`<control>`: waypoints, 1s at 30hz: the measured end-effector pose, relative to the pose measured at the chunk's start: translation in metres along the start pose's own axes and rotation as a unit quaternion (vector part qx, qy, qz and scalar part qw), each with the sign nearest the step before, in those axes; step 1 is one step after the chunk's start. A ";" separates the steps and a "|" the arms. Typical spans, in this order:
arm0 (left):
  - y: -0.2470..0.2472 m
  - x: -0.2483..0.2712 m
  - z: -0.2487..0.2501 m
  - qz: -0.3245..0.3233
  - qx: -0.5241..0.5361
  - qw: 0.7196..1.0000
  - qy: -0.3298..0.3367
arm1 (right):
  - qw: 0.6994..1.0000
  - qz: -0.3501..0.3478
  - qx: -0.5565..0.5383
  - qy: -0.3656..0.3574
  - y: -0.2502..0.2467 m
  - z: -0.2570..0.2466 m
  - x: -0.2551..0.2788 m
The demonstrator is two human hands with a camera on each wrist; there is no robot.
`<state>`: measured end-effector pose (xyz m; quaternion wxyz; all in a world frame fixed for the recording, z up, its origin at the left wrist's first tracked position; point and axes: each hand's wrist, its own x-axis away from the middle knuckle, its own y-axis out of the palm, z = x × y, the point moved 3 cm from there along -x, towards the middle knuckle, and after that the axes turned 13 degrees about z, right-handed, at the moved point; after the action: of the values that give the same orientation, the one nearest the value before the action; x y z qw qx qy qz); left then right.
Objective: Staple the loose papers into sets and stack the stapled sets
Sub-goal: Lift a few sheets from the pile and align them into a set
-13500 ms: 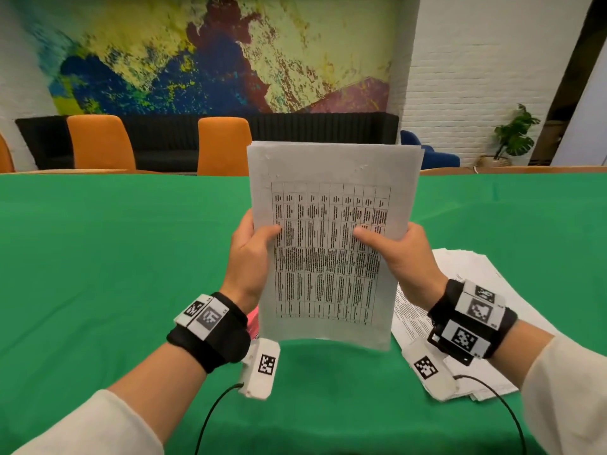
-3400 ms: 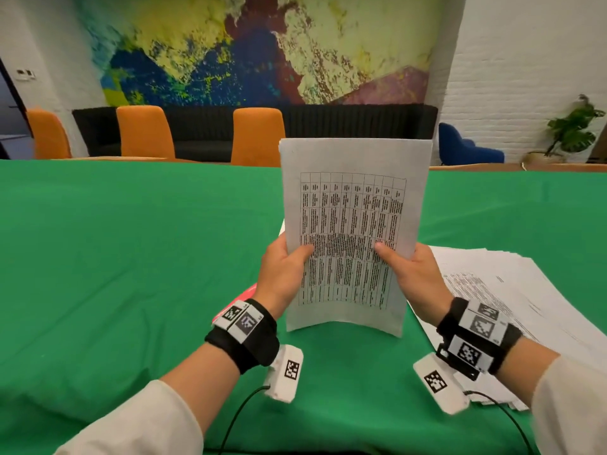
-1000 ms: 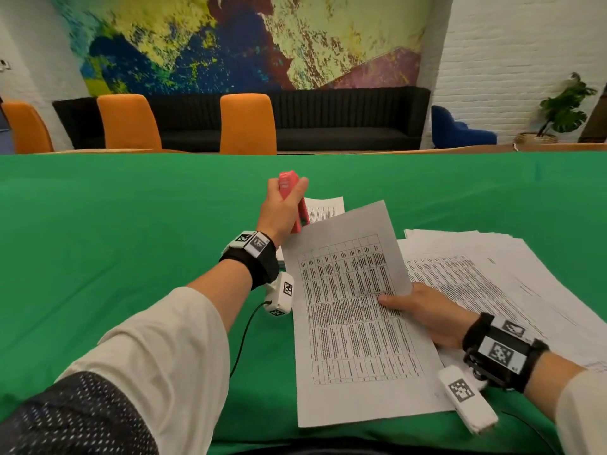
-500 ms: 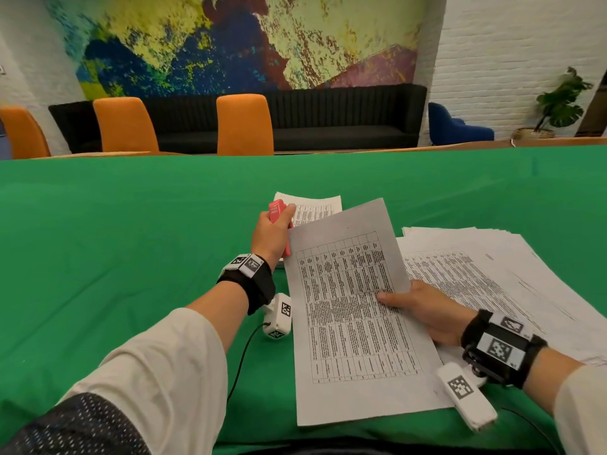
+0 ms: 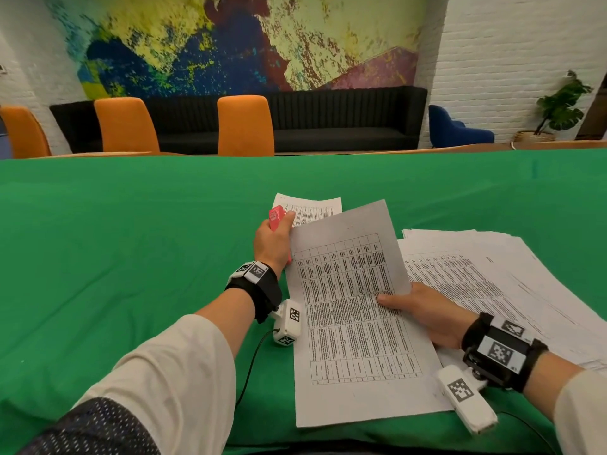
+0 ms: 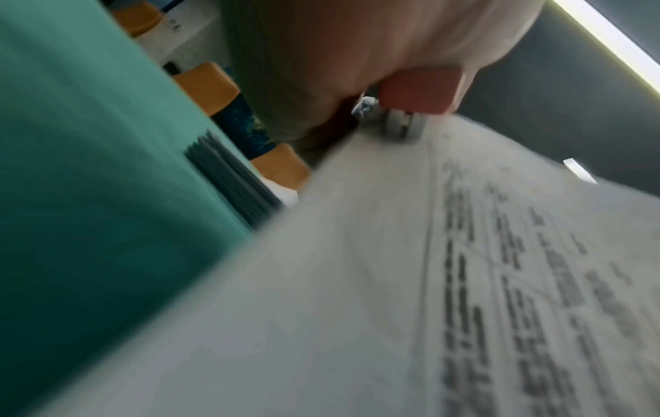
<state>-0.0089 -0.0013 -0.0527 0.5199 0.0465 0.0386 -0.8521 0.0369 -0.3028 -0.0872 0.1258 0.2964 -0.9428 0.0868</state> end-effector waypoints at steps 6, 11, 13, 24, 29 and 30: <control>0.003 -0.003 0.002 -0.006 0.012 1.000 -0.022 | 1.000 -0.006 -0.009 0.005 0.000 0.001 0.000; 0.002 -0.003 0.013 -0.098 0.028 0.985 -0.139 | 1.000 -0.002 -0.009 0.008 0.001 0.000 0.001; -0.009 -0.009 0.020 -0.110 0.007 0.984 -0.137 | 1.000 -0.003 -0.015 0.010 0.000 0.001 0.000; -0.139 -0.058 -0.008 -0.082 -0.484 0.871 0.004 | 0.999 0.003 -0.020 0.028 0.001 -0.003 0.002; -0.157 -0.062 -0.027 -0.085 -0.570 0.817 0.016 | 0.998 -0.006 -0.042 0.048 -0.002 -0.007 0.002; -0.156 -0.061 -0.026 -0.091 -0.585 0.806 0.016 | 0.998 -0.009 -0.041 0.046 -0.002 -0.011 0.002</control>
<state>-0.1192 0.1266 -0.0681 0.3684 -0.2566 0.5419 -0.7104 0.0383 -0.3033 -0.0759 0.1816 0.2956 -0.9359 0.0604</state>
